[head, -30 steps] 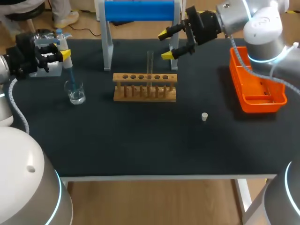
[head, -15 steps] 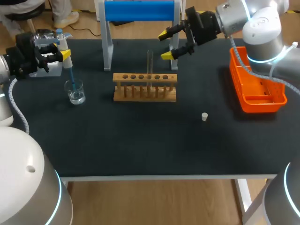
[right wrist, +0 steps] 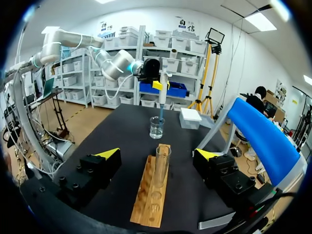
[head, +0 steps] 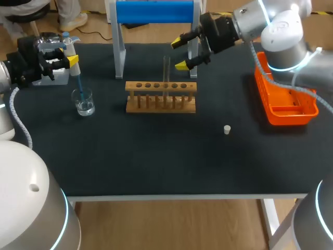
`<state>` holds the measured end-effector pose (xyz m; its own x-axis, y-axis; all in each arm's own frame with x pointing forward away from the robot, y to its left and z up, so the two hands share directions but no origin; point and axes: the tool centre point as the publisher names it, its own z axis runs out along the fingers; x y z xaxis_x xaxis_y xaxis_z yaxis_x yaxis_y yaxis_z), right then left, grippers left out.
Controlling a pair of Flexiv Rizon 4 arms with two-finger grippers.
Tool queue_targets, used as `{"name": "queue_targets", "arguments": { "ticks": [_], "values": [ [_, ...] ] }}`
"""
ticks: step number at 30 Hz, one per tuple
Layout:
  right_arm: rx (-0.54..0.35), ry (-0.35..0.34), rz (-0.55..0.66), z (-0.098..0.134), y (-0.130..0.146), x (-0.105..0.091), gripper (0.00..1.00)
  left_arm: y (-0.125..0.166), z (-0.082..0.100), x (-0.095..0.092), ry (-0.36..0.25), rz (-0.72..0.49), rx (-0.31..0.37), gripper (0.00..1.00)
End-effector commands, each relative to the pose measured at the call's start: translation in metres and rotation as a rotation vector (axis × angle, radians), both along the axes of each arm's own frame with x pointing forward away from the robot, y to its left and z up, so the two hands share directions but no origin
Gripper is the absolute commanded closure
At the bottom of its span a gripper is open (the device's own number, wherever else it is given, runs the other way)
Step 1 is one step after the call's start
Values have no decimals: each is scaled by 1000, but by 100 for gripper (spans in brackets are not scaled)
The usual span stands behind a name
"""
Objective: Invert the test tube, pick up the pipette, mount the tip to pipette, aspirate from beaker and dispense into the tube, eject the tip, return the pipette, and cap with the stopper.
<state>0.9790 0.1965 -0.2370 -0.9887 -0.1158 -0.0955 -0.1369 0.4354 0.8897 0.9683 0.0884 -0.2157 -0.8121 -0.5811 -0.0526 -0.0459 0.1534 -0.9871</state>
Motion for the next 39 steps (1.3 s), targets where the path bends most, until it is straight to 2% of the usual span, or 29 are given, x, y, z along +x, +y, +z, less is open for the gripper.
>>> {"name": "queue_targets", "arguments": {
  "ticks": [1, 28, 39],
  "values": [
    [1, 2, 1, -10, 4, 6, 0, 0, 1, 0, 2, 1, 1, 100],
    [-82, 22, 11, -44, 39, 18, 0, 0, 1, 0, 2, 1, 1, 100],
    [-107, 28, 12, -55, 45, 21, 0, 0, 1, 0, 2, 1, 1, 100]
  ]
}}
